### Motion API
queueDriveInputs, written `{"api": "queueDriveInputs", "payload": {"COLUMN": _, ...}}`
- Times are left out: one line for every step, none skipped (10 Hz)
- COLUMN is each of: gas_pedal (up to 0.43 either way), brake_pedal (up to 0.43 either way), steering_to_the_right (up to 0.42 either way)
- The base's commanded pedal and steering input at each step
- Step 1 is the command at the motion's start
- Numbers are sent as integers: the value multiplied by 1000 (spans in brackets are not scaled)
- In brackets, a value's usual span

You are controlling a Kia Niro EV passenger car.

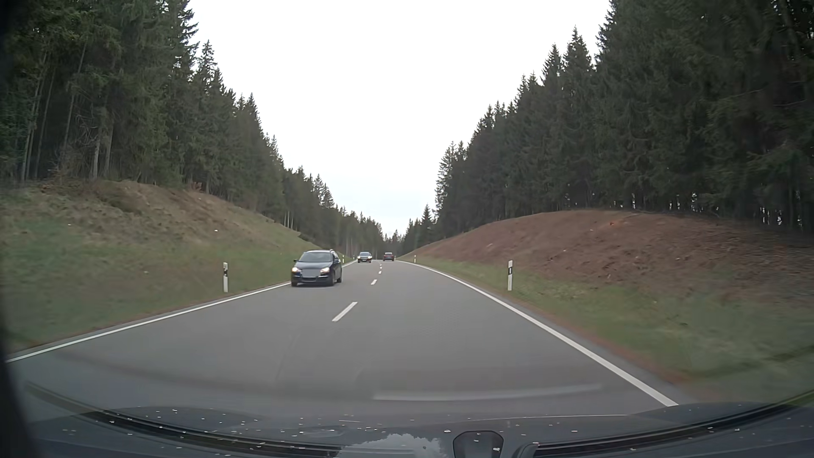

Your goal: Follow the waypoints while adhering to traffic rules and regulations

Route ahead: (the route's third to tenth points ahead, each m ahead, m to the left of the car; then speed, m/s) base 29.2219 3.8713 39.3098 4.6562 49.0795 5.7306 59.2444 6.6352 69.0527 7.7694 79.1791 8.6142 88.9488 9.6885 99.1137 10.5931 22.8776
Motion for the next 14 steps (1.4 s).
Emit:
{"api": "queueDriveInputs", "payload": {"gas_pedal": 260, "brake_pedal": 0, "steering_to_the_right": -22}}
{"api": "queueDriveInputs", "payload": {"gas_pedal": 260, "brake_pedal": 0, "steering_to_the_right": -23}}
{"api": "queueDriveInputs", "payload": {"gas_pedal": 260, "brake_pedal": 0, "steering_to_the_right": -23}}
{"api": "queueDriveInputs", "payload": {"gas_pedal": 260, "brake_pedal": 0, "steering_to_the_right": -22}}
{"api": "queueDriveInputs", "payload": {"gas_pedal": 260, "brake_pedal": 0, "steering_to_the_right": -21}}
{"api": "queueDriveInputs", "payload": {"gas_pedal": 260, "brake_pedal": 0, "steering_to_the_right": -18}}
{"api": "queueDriveInputs", "payload": {"gas_pedal": 260, "brake_pedal": 0, "steering_to_the_right": -16}}
{"api": "queueDriveInputs", "payload": {"gas_pedal": 260, "brake_pedal": 0, "steering_to_the_right": -14}}
{"api": "queueDriveInputs", "payload": {"gas_pedal": 260, "brake_pedal": 0, "steering_to_the_right": -13}}
{"api": "queueDriveInputs", "payload": {"gas_pedal": 260, "brake_pedal": 0, "steering_to_the_right": -13}}
{"api": "queueDriveInputs", "payload": {"gas_pedal": 260, "brake_pedal": 0, "steering_to_the_right": -12}}
{"api": "queueDriveInputs", "payload": {"gas_pedal": 260, "brake_pedal": 0, "steering_to_the_right": -12}}
{"api": "queueDriveInputs", "payload": {"gas_pedal": 260, "brake_pedal": 0, "steering_to_the_right": -12}}
{"api": "queueDriveInputs", "payload": {"gas_pedal": 260, "brake_pedal": 0, "steering_to_the_right": -12}}
